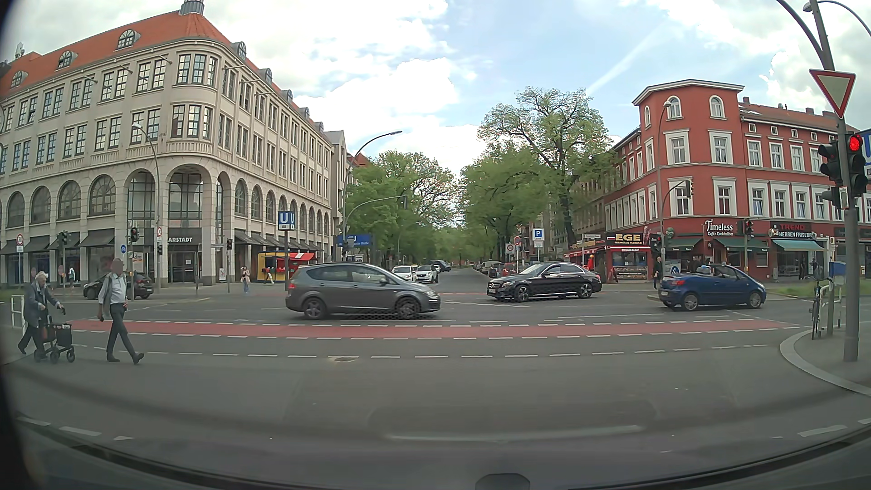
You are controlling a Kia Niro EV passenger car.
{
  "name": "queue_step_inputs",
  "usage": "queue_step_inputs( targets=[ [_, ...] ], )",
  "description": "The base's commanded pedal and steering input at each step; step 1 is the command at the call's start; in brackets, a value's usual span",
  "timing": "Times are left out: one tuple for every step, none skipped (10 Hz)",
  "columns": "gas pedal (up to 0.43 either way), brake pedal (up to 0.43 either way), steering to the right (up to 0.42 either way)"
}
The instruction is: Follow the waypoints while adhering to traffic rules and regulations
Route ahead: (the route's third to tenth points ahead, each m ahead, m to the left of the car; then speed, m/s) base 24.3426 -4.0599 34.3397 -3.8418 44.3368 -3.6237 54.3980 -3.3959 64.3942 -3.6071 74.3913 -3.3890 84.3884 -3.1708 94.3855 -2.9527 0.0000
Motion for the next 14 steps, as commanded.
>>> queue_step_inputs(
  targets=[
    [0.0, 0.402, -0.003],
    [0.0, 0.402, -0.003],
    [0.0, 0.402, -0.003],
    [0.0, 0.402, -0.003],
    [0.0, 0.402, -0.003],
    [0.0, 0.402, -0.003],
    [0.0, 0.402, -0.003],
    [0.0, 0.402, -0.003],
    [0.0, 0.402, -0.003],
    [0.0, 0.402, -0.003],
    [0.0, 0.402, -0.003],
    [0.0, 0.402, -0.003],
    [0.0, 0.402, -0.003],
    [0.0, 0.402, -0.003]
  ],
)
